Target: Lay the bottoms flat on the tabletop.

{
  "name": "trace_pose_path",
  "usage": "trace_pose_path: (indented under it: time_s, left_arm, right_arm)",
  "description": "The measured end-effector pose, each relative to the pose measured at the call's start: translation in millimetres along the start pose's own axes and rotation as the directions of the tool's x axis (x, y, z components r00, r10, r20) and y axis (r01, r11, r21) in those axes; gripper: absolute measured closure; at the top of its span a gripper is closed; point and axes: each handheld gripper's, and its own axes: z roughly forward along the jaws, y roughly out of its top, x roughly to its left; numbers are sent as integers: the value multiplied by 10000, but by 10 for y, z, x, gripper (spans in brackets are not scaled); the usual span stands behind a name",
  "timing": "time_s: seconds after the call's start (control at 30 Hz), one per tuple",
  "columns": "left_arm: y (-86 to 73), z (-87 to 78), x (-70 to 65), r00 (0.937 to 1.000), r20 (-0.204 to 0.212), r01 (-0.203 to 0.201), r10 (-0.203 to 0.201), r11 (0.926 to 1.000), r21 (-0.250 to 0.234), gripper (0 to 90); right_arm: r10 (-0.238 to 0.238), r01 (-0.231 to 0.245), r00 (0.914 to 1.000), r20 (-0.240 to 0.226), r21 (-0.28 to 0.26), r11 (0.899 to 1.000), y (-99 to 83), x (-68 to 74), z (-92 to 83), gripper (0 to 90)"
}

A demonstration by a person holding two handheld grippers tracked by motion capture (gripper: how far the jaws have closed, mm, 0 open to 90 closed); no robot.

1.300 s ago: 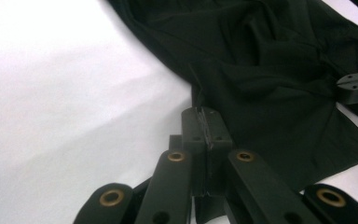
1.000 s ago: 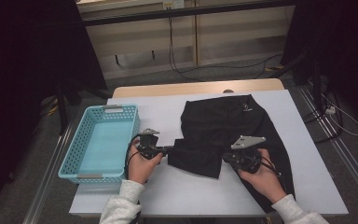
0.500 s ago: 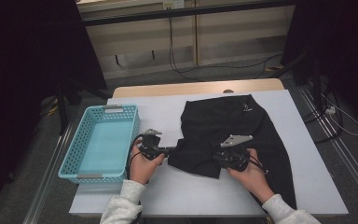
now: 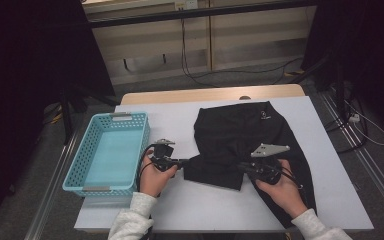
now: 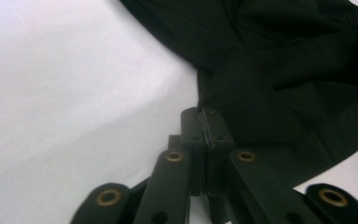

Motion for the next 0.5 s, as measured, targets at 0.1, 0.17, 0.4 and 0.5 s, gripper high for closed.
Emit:
trace_pose_path:
  time_s: [0.1,0.17,0.4,0.5]
  left_arm:
    - [13,11,4,10000,-79,-37,37,9999,-107,812]
    - [29,13,-1,9998,-143,-122,117,9992,-368,713]
    - [81,106,-130,9965,526,-607,646,9956,-718,570]
    - [77,182,-158,9950,483,-852,880,9948,-563,548]
  right_arm:
    - [-135,134,9999,15,110,9998,-5,29,53,850]
    - [-173,173,9998,-37,122,9998,-10,41,57,845]
    - [-163,163,9998,72,12,9999,-21,37,46,825]
    - [-100,99,9999,107,24,9999,-34,23,58,807]
